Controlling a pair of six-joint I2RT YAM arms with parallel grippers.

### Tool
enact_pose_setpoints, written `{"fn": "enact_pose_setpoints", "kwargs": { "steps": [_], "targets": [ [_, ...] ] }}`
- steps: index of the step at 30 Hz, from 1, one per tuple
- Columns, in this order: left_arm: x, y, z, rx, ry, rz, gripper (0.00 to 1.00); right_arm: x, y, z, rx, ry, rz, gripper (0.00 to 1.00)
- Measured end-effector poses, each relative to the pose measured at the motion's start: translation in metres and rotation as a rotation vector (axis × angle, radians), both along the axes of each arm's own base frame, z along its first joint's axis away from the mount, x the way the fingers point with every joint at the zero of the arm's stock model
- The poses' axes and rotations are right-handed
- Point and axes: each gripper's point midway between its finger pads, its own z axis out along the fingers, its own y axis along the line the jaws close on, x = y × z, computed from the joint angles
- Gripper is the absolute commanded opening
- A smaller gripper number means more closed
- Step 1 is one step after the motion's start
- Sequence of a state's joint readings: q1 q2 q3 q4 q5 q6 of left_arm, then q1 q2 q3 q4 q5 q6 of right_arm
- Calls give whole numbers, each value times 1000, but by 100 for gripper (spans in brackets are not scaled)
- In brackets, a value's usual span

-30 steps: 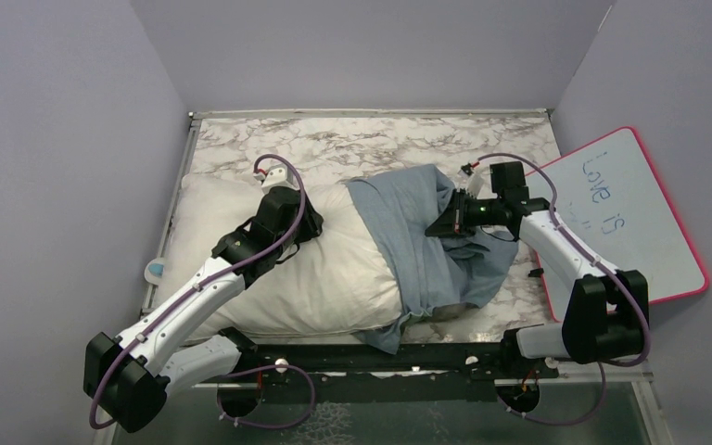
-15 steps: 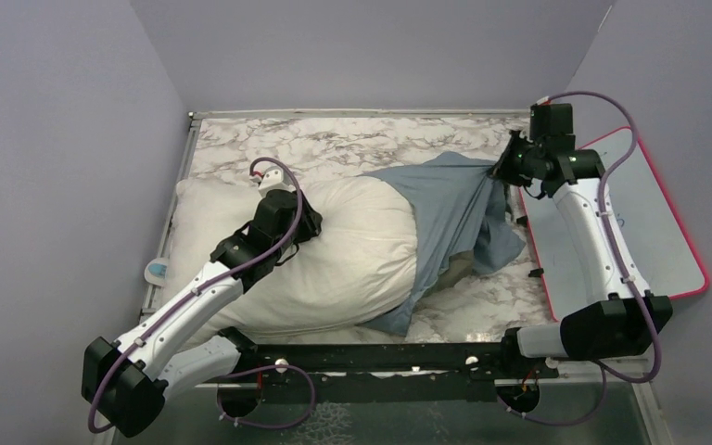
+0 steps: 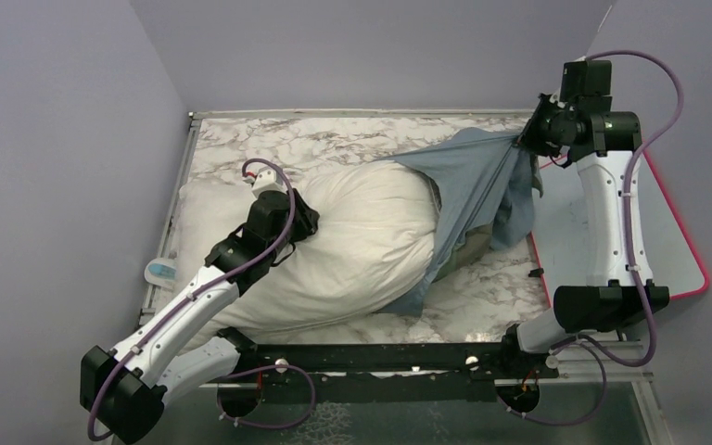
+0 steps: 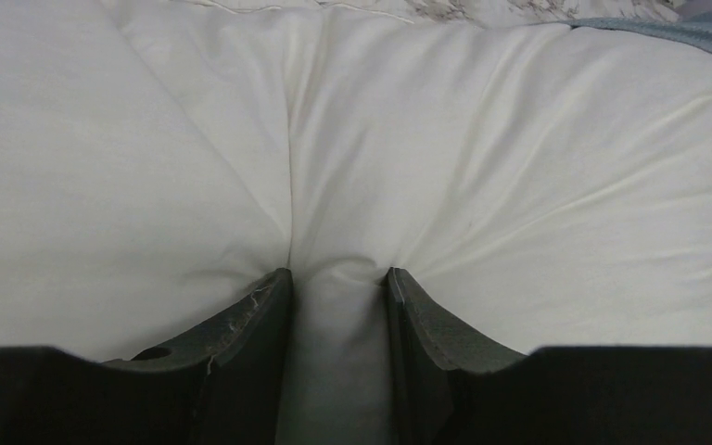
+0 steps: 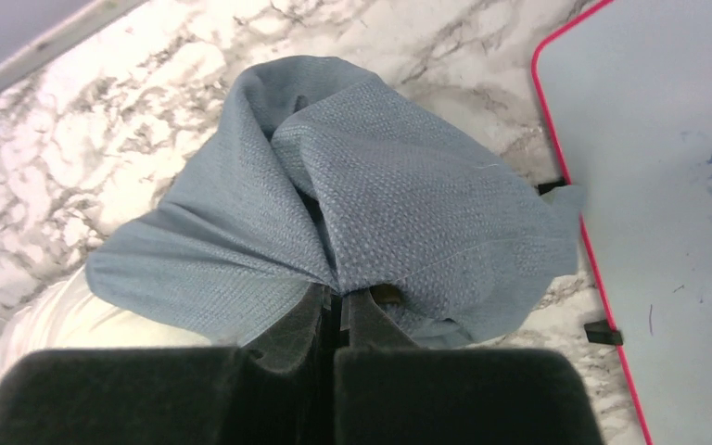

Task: Remove the pillowcase from the pillow
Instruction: Remove the pillow from the pillowcase.

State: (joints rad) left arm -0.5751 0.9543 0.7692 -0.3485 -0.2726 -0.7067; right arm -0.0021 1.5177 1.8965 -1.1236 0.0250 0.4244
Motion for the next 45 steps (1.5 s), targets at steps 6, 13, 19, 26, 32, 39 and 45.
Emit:
{"fn": "enact_pose_setpoints", "kwargs": {
  "steps": [6,13,19,26,32,39,45],
  "targets": [
    [0,-3,7,15,-18,-52,65,-4,9,16,47,-46,60,1],
    [-9,-34,52,94,-111,-293,76,-9,20,-38,142,29,128,1],
    [-53,-140,100,172,-263,-679,85,-9,21,-67,146,60,145,1],
    [-90,-211,25,403,-185,-945,90,-13,21,-78,141,62,159,1],
    [-75,-219,-23,657,-125,-905,26,-16,21,-80,136,62,164,0],
    [-54,-195,-31,808,-96,-681,0,-13,14,-76,107,52,136,1],
    [-39,-159,29,627,-140,-511,0,11,1,-38,44,-20,83,1]
  ]
}}
